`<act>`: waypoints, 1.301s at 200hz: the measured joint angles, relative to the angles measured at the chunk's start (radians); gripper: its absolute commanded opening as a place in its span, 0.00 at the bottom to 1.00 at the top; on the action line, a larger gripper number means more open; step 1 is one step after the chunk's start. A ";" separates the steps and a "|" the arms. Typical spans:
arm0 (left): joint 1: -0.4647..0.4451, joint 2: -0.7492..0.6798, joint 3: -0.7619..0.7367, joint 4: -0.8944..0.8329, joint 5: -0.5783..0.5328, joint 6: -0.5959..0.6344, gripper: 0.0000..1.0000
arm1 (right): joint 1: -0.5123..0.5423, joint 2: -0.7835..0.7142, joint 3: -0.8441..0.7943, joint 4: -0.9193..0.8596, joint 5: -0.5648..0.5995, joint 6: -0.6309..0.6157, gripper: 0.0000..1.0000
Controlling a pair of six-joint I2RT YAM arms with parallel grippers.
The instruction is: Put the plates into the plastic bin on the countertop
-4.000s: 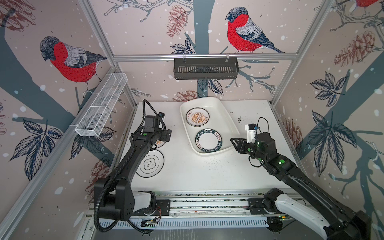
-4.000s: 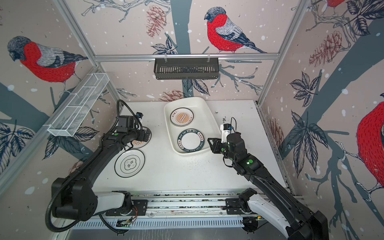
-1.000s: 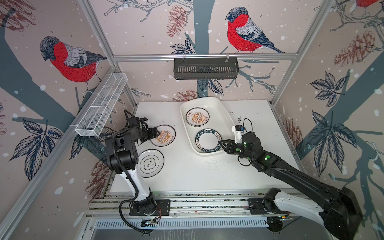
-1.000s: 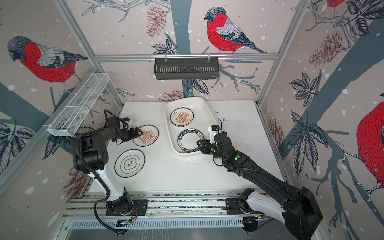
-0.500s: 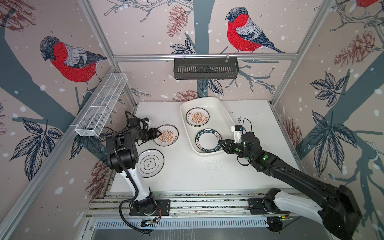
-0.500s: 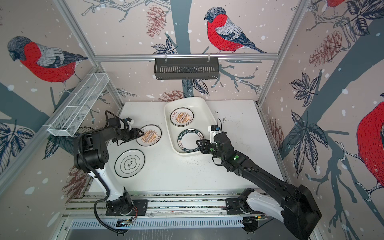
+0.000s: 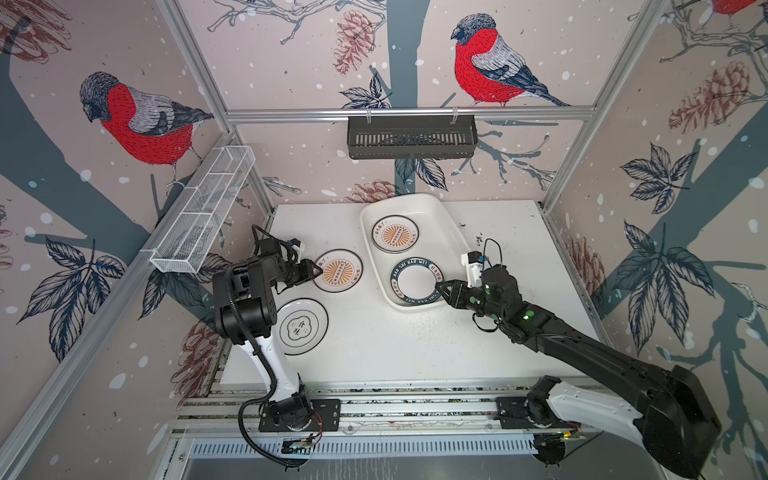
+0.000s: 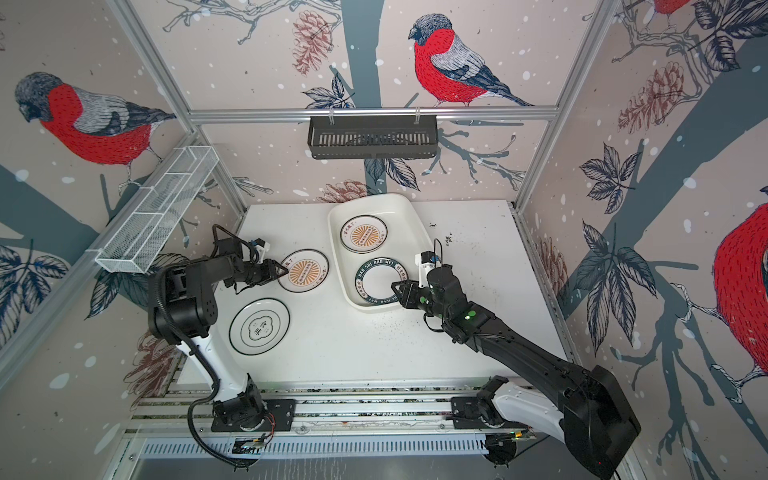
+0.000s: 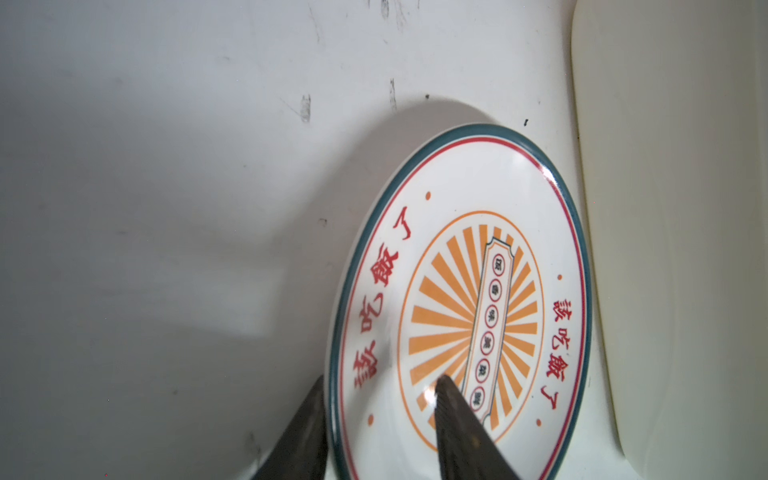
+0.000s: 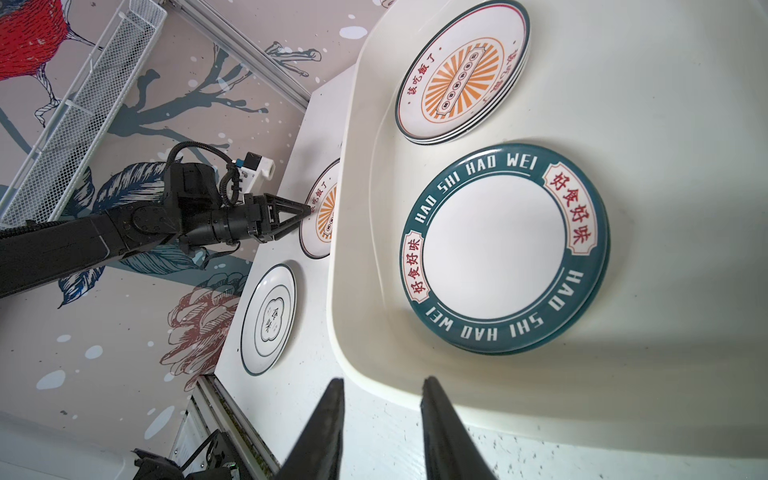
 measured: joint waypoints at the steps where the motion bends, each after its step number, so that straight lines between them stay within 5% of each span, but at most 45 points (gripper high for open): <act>1: 0.000 0.000 0.000 0.000 0.001 0.000 0.41 | 0.000 0.000 0.000 0.001 -0.001 0.000 0.33; 239: 0.009 0.021 -0.017 0.016 0.065 -0.084 0.13 | -0.005 0.009 -0.018 0.038 -0.020 0.027 0.33; 260: 0.012 0.021 -0.017 0.015 0.098 -0.101 0.05 | -0.006 0.009 -0.018 0.038 -0.020 0.027 0.33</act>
